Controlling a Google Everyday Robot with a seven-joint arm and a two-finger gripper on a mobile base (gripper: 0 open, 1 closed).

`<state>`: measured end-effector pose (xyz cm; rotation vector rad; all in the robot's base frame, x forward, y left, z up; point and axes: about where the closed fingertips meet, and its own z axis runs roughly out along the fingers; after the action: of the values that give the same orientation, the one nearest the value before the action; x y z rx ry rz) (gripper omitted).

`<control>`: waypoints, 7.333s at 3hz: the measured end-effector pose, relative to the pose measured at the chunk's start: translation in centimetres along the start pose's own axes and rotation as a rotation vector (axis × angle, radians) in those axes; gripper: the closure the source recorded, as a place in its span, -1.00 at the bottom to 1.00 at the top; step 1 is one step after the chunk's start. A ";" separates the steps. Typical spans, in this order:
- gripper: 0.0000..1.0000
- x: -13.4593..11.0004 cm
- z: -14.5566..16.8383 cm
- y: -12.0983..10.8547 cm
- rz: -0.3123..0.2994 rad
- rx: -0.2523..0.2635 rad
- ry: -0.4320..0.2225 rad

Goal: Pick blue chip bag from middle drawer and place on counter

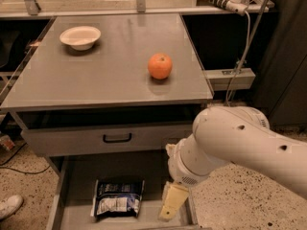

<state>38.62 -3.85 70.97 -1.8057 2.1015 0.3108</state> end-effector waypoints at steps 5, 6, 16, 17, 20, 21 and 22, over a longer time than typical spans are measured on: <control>-1.00 -0.7 12.8 0.4 0.003 -0.045 -0.029; -1.00 -1.8 19.6 -4.0 0.003 0.010 -0.046; -0.62 0.2 36.6 -3.2 0.003 -0.050 -0.074; -0.15 0.2 36.6 -3.2 0.003 -0.050 -0.074; 1.00 0.0 36.4 -3.2 -0.001 -0.049 -0.076; 1.00 -0.7 33.9 -3.0 0.004 -0.033 -0.079; 1.00 -1.0 30.4 -1.8 0.031 -0.023 -0.070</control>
Offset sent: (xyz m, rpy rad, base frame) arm 0.0025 0.0476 -0.1213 0.0235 0.0564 -0.0153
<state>44.23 8.52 43.68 -1.7506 2.0872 0.4023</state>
